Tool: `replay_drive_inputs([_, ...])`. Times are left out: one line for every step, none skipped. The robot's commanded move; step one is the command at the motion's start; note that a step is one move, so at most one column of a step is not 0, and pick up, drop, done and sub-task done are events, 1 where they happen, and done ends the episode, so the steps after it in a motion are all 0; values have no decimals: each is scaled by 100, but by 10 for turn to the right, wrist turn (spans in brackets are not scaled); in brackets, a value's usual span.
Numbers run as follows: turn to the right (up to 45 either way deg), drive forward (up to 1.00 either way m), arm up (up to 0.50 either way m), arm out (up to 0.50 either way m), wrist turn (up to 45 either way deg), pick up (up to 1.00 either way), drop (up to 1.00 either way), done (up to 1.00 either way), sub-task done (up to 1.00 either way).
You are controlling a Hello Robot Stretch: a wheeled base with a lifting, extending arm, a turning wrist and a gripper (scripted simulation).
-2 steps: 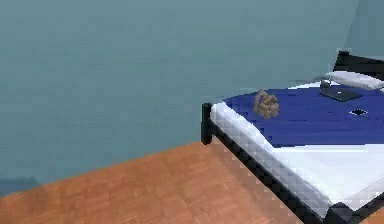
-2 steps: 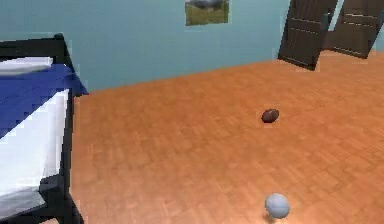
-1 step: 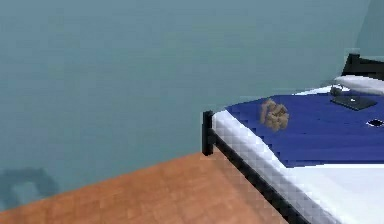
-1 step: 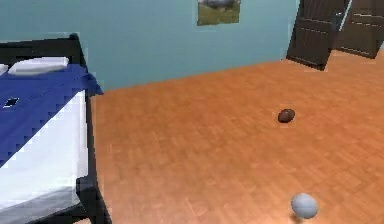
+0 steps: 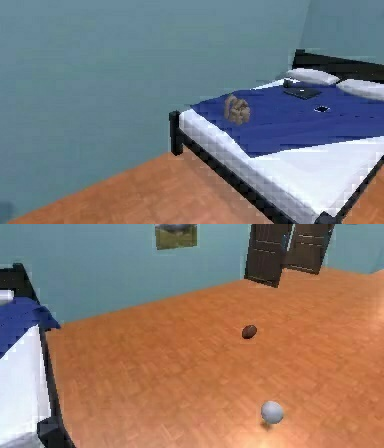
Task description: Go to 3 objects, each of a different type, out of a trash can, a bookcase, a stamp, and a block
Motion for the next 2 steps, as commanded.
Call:
replay_drive_inputs([0, 55, 0, 0, 0, 0, 0, 0, 0])
replay_drive_inputs([180, 0, 0, 0, 0, 0, 0, 0, 0])
